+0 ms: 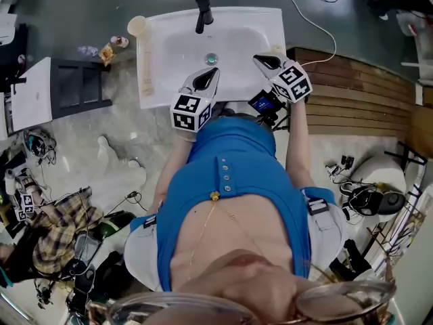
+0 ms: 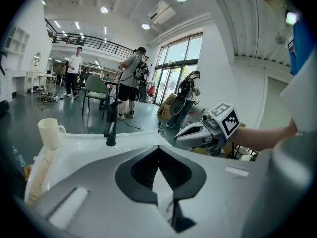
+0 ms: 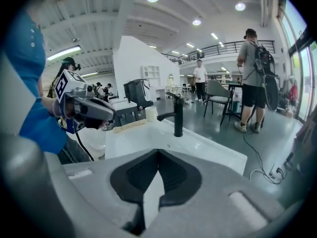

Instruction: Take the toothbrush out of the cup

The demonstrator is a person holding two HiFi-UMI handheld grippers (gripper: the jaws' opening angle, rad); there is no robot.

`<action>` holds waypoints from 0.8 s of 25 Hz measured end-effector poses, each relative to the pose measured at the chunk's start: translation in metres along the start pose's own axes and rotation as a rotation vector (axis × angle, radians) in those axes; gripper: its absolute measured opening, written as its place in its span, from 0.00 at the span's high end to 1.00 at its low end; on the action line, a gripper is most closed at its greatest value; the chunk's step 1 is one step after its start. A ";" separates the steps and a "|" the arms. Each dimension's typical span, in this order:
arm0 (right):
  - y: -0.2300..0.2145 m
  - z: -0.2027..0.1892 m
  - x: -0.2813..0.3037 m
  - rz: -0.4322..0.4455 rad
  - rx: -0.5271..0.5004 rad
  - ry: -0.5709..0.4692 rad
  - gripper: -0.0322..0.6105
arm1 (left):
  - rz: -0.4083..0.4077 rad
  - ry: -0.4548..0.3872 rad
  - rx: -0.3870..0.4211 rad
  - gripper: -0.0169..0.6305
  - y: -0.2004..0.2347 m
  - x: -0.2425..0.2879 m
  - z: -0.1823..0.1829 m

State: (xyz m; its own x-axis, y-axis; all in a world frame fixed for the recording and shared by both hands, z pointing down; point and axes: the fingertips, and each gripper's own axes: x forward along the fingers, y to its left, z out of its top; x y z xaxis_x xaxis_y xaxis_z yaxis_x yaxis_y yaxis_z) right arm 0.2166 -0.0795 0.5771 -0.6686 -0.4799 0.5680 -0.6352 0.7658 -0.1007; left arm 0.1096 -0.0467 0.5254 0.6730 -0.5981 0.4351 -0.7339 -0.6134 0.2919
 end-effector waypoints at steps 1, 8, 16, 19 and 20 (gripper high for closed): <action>0.004 0.005 0.001 0.013 -0.017 -0.010 0.95 | -0.004 0.000 0.002 0.97 0.000 0.000 0.000; 0.029 0.033 -0.003 0.091 -0.086 -0.094 0.95 | -0.029 -0.021 0.017 0.97 -0.010 0.002 0.005; 0.050 0.063 -0.017 0.172 -0.081 -0.220 0.95 | -0.043 -0.030 0.072 0.97 -0.021 0.003 0.013; 0.055 0.074 -0.022 0.185 -0.088 -0.254 0.95 | -0.050 -0.049 0.085 0.97 -0.025 0.001 0.021; 0.057 0.078 -0.024 0.189 -0.090 -0.266 0.95 | -0.051 -0.055 0.089 0.97 -0.026 0.001 0.024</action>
State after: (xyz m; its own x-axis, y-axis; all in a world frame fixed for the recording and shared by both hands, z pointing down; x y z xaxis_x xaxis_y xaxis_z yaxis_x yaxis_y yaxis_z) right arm 0.1661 -0.0581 0.4944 -0.8564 -0.4119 0.3114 -0.4617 0.8808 -0.1048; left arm 0.1314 -0.0437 0.4978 0.7150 -0.5909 0.3736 -0.6892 -0.6855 0.2349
